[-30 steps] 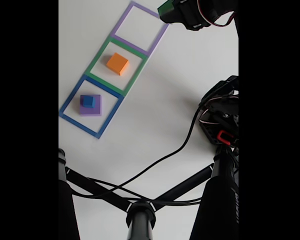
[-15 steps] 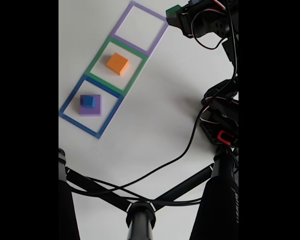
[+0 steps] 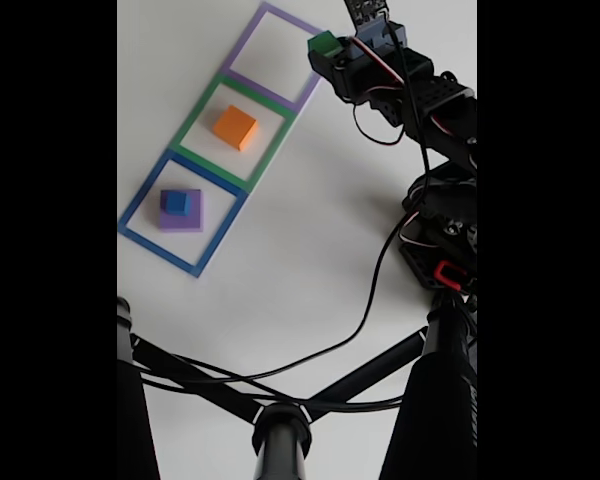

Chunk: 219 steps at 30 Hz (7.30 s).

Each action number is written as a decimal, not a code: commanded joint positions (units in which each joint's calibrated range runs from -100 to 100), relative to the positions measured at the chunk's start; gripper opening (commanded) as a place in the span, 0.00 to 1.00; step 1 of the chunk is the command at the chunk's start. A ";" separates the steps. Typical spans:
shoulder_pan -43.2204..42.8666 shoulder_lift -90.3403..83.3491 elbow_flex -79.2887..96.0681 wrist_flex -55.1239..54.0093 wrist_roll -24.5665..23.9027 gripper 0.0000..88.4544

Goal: Tower of hanoi

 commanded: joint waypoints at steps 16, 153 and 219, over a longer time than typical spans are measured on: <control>-3.60 36.85 -6.41 -40.48 0.00 0.05; -47.32 42.34 -10.50 -54.17 0.00 0.43; -52.02 42.09 -12.96 -49.23 0.00 0.03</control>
